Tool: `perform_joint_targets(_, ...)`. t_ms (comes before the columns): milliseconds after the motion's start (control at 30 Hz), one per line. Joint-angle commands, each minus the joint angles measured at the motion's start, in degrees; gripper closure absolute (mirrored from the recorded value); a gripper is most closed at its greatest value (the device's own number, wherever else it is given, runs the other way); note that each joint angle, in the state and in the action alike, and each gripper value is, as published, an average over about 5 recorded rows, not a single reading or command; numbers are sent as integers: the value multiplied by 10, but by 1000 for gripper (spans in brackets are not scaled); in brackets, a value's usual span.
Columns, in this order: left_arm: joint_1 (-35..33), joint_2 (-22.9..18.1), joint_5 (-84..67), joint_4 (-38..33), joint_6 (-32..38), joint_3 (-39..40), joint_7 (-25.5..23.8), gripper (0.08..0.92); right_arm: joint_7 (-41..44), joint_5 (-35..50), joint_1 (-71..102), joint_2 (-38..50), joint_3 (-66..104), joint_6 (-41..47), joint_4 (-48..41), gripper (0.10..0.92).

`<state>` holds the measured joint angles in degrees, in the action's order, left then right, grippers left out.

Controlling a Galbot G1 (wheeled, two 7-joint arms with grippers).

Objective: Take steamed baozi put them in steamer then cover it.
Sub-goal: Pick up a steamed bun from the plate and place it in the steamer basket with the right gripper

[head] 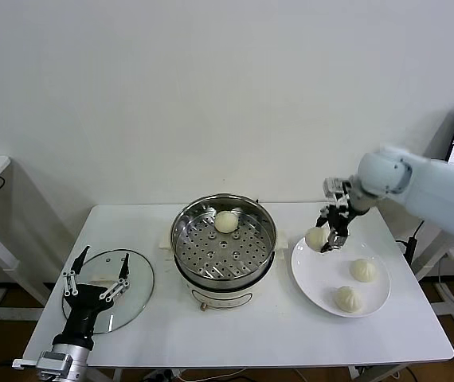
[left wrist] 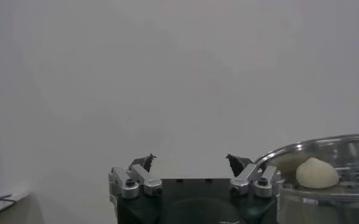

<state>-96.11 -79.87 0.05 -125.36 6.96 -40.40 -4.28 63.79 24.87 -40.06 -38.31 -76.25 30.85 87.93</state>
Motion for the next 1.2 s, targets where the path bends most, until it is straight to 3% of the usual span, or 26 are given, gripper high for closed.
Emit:
perform_joint_targets(33, -1, 1, 0, -5, 1, -2, -1, 177, -4, 101, -166, -23, -83, 83, 91, 338)
perform_joint_targets(267, -1, 2, 0, -9, 1, -8, -1, 177, -67, 137, -100, -143, -37, 129, 78, 338)
perform_joint_targets(633, 1, 8, -1, 1, -1, -16, -2, 177, -103, 125, -19, -334, 10, 139, -35, 338)
perform_joint_targets(1200, 3, 9, -3, 9, -1, -24, -4, 177, -78, 45, 96, -441, 16, 128, -207, 338)
